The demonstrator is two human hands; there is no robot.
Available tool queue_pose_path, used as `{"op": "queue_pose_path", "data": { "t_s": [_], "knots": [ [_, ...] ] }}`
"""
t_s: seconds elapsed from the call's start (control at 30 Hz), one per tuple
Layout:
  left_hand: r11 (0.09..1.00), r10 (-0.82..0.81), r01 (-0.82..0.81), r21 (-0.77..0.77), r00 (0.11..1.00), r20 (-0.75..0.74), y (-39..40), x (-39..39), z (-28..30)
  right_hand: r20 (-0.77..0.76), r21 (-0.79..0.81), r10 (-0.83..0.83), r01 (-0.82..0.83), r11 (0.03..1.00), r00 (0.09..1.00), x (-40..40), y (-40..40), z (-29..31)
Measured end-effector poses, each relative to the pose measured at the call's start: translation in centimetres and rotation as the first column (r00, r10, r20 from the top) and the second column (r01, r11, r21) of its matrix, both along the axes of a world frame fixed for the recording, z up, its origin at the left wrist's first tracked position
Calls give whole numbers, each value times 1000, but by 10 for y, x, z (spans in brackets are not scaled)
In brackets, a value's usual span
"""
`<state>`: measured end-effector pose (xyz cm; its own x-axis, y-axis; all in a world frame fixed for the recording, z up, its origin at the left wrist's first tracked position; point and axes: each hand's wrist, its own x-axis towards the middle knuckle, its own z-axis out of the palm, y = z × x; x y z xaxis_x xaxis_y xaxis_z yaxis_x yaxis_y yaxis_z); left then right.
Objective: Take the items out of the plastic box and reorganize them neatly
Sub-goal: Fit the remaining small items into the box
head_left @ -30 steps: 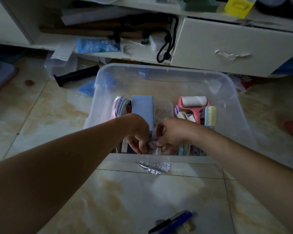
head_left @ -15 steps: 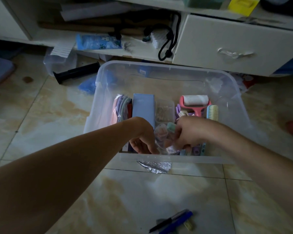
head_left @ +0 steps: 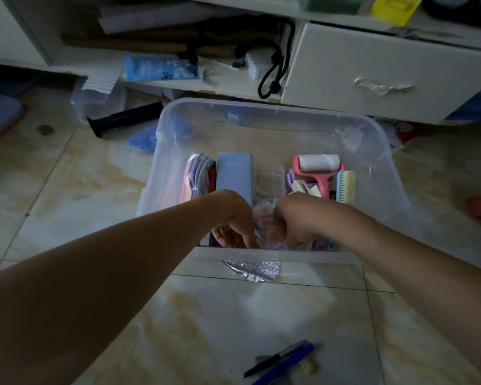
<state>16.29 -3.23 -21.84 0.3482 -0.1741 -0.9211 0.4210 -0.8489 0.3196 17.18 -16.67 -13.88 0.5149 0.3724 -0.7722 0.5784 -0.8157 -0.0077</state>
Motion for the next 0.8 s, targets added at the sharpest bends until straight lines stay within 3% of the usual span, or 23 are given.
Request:
{"op": "queue_pose_path", "data": {
  "t_s": [0.07,0.17,0.27,0.57,0.7,0.8],
  "knots": [
    [1000,0,0,5,1000,0,-1,-1,0,-25,38,31,-30,999,999,0,-2,-6],
    [1000,-1,1,14,1000,3,-2,-2,2,-132,151,-92,112,982,987,4,-7,-11],
    [1000,11,-11,13,1000,25,-2,-4,2,-244,149,-162,202,968,956,7,-12,-10],
    [999,6,-8,54,999,38,-7,-11,28,-226,226,-219,269,936,949,-4,-24,13],
    [979,-148,111,168,962,228,-13,-12,75,-254,387,-215,303,871,943,-11,-34,69],
    [940,-315,202,276,824,470,-31,-20,126,-380,398,-157,314,862,911,-23,-45,107]
  ]
}}
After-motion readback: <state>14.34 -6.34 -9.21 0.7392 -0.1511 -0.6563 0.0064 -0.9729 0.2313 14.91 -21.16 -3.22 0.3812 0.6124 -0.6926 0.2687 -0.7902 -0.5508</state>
